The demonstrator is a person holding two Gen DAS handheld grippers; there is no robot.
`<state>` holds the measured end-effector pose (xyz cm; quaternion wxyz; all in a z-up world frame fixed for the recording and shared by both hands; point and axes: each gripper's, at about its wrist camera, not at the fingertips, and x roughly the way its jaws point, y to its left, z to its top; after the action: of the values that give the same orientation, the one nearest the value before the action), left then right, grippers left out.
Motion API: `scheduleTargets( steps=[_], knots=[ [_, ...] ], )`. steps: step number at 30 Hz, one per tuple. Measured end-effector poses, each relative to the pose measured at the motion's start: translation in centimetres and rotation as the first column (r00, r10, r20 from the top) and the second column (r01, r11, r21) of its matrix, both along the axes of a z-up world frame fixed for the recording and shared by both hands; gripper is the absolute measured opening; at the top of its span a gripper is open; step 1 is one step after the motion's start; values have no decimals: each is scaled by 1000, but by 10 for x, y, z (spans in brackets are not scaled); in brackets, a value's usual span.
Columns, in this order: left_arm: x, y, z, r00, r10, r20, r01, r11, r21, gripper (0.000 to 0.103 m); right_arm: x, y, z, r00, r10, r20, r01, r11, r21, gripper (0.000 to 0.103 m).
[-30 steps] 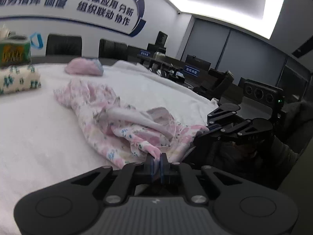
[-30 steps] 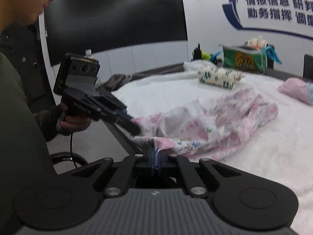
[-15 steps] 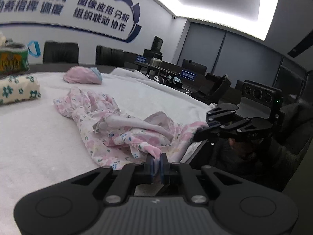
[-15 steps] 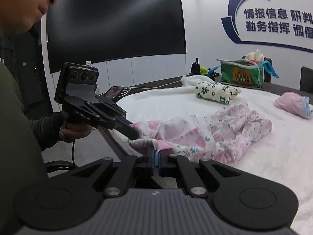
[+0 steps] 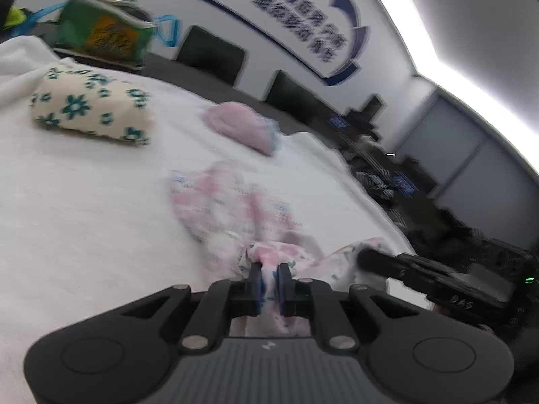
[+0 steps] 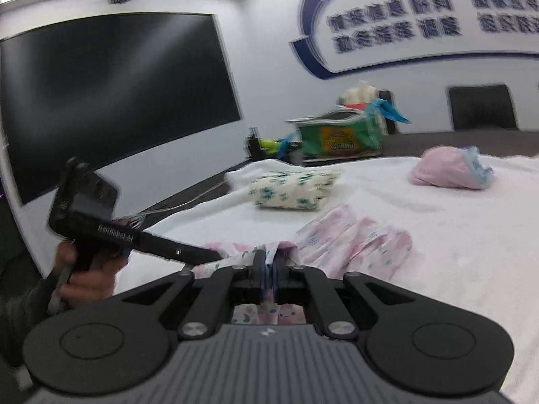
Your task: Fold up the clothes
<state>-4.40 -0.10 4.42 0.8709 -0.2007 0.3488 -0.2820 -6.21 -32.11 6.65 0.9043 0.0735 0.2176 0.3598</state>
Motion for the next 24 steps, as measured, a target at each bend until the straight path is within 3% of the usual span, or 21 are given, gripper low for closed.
scheduleTargets(
  steps=[3,6,7,10,12,13,14,17,21,22,23,24],
  knots=[
    [13,3,-13,993,106,-53,-105,994,30,27,33,15,-8,996,-63,-67,59,997,-55,4],
    [-1,20,-12,993,115,-24,-115,993,-7,38,59,29,-26,981,-117,-155,98,987,-124,6],
    [-6,25,-12,993,118,-14,-118,993,-19,47,64,32,-33,976,-128,-179,105,986,-132,7],
    [-24,38,-8,994,109,29,-108,993,-46,59,59,29,-38,981,-118,-155,96,986,-139,13],
    [-38,41,-4,994,84,72,-80,996,-50,68,49,19,-28,986,-131,-102,116,984,-137,40],
    [-42,36,-3,994,56,97,-52,998,-42,72,43,13,-22,988,-138,-75,127,982,-137,63],
    [-47,32,-3,992,29,121,-25,999,-33,73,37,6,-17,988,-144,-48,136,981,-138,66],
    [-56,14,-2,981,-48,188,46,999,13,73,18,-15,-4,989,-148,9,148,981,-125,66],
    [-42,-11,-10,985,-37,166,27,998,58,70,8,-36,-15,995,-81,-52,79,996,-31,67],
    [-39,-13,-13,989,-32,142,25,998,51,60,9,-37,-22,995,-67,-78,66,998,-13,67],
    [-38,-14,-15,991,-38,127,32,998,51,41,12,-35,-29,993,-55,-101,55,998,-5,67],
    [-38,-16,-17,993,-45,112,40,998,51,33,16,-30,-36,992,-46,-119,47,999,6,66]
  ],
)
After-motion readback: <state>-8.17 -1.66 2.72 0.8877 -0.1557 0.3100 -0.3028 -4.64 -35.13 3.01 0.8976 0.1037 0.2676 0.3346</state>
